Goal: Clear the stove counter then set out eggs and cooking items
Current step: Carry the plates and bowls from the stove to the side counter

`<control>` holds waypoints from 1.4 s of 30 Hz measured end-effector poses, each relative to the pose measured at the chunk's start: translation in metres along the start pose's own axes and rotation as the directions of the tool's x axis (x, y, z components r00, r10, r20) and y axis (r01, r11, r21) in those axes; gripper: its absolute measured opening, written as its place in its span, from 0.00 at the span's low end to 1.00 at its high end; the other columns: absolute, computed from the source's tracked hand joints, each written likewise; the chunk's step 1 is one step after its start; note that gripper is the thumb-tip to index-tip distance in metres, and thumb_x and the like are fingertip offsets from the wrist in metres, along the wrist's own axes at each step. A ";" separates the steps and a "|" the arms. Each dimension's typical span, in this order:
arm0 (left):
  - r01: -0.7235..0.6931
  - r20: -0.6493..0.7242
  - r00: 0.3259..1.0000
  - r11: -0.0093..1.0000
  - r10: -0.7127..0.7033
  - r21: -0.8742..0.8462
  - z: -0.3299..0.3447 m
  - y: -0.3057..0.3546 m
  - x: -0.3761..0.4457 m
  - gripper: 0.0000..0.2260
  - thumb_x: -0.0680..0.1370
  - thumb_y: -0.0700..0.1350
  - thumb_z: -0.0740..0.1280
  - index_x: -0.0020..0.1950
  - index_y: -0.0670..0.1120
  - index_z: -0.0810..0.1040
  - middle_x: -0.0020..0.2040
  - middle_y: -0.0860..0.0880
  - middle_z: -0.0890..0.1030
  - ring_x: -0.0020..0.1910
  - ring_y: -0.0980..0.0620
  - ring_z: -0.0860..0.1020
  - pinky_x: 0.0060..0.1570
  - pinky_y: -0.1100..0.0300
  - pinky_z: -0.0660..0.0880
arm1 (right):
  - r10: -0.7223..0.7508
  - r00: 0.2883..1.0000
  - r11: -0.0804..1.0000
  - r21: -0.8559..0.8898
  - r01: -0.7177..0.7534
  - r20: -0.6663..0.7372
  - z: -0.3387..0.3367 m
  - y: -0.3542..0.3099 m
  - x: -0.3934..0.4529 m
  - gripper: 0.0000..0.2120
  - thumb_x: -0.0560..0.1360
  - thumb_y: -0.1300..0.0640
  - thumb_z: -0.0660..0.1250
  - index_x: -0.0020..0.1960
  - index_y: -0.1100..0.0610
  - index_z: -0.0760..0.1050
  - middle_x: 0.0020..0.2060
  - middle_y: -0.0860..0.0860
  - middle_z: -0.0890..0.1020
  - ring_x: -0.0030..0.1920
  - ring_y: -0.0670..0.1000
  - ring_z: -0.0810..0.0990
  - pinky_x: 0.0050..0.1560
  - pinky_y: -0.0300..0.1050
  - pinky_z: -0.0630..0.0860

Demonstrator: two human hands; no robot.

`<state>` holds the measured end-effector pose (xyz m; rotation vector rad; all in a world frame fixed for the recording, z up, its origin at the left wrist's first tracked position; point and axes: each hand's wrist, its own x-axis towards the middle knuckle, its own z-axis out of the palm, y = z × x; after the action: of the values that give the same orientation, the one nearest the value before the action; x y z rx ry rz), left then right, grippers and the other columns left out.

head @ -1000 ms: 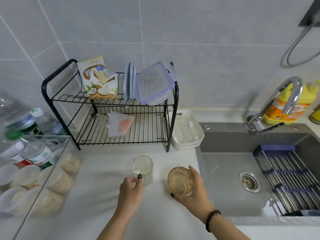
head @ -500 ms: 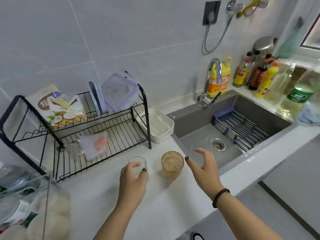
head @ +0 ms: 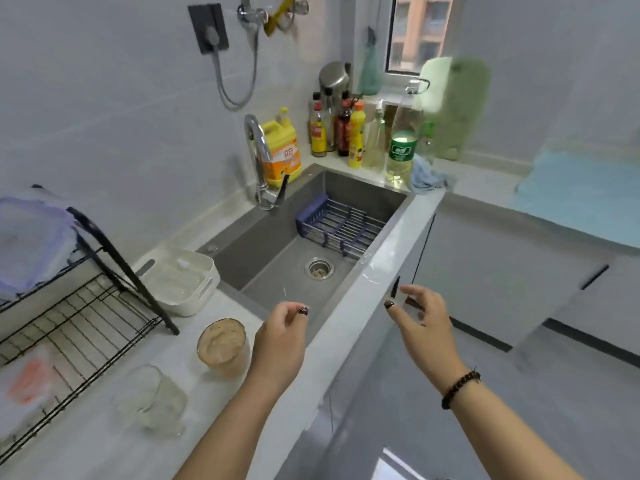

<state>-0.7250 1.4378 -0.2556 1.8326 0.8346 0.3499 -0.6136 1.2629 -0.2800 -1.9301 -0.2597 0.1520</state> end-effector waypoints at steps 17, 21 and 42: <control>-0.217 0.398 0.891 0.975 0.218 -0.049 0.364 0.172 -0.003 0.09 0.79 0.43 0.62 0.47 0.57 0.75 0.56 0.52 0.78 0.58 0.53 0.75 0.52 0.60 0.67 | 0.187 0.899 0.982 0.072 -0.173 -0.396 -0.336 0.103 0.082 0.16 0.76 0.55 0.69 0.61 0.47 0.68 0.63 0.47 0.69 0.59 0.45 0.74 0.50 0.34 0.71; -0.224 0.494 0.838 0.972 0.231 -0.073 0.428 0.203 -0.020 0.08 0.80 0.44 0.62 0.47 0.58 0.75 0.57 0.53 0.78 0.58 0.55 0.75 0.51 0.61 0.67 | 0.249 0.843 0.968 0.115 -0.221 -0.477 -0.396 0.123 0.080 0.20 0.76 0.56 0.68 0.65 0.48 0.66 0.64 0.45 0.69 0.56 0.42 0.76 0.43 0.30 0.72; -0.292 0.864 0.439 0.949 0.245 -0.121 0.786 0.347 -0.035 0.09 0.80 0.42 0.63 0.60 0.50 0.70 0.52 0.53 0.77 0.48 0.58 0.76 0.48 0.62 0.70 | 0.528 0.468 0.837 0.342 -0.426 -0.709 -0.652 0.244 0.159 0.12 0.76 0.53 0.67 0.59 0.45 0.71 0.58 0.52 0.75 0.41 0.41 0.74 0.37 0.33 0.68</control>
<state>-0.1561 0.7925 -0.2629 1.8475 -0.2014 -0.4405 -0.2839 0.6298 -0.2669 -1.7133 0.8991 -0.3241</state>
